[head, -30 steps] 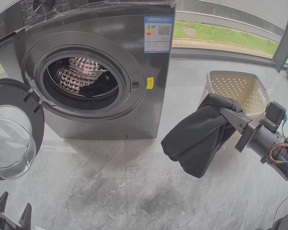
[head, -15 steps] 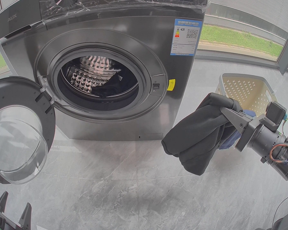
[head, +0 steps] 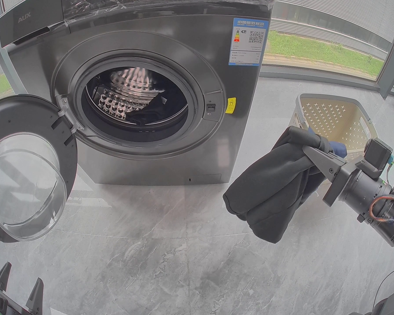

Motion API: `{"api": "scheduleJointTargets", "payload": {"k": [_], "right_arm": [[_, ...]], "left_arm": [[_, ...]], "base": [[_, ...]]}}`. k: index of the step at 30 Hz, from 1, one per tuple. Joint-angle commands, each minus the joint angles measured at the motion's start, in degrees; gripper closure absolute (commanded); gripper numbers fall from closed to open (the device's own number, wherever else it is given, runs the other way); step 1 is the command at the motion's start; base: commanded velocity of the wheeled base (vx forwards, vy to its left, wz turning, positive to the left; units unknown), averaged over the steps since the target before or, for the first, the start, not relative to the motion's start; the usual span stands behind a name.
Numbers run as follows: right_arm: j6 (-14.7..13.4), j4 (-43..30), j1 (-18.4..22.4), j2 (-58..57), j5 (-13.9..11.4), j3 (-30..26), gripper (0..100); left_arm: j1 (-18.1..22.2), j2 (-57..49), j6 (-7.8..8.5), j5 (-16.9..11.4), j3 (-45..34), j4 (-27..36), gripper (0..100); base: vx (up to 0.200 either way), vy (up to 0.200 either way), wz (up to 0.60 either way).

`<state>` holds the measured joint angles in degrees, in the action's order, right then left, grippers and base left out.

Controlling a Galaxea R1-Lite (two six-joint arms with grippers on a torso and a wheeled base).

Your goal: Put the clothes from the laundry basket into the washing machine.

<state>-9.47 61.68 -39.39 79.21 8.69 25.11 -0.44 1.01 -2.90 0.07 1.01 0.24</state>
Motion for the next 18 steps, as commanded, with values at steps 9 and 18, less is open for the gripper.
{"api": "scheduleJointTargets", "payload": {"k": [9,18], "right_arm": [[-0.11,0.01,0.45,-0.20,0.10,0.02,100],[-0.11,-0.25,1.24,-0.11,0.19,0.02,100]], "left_arm": [[0.00,-0.75,0.00,0.01,-0.92,0.02,0],[0.00,-0.75,0.00,0.01,-0.92,0.02,0]], "base": [[0.000,0.200,0.00],[0.000,0.200,0.00]]}}
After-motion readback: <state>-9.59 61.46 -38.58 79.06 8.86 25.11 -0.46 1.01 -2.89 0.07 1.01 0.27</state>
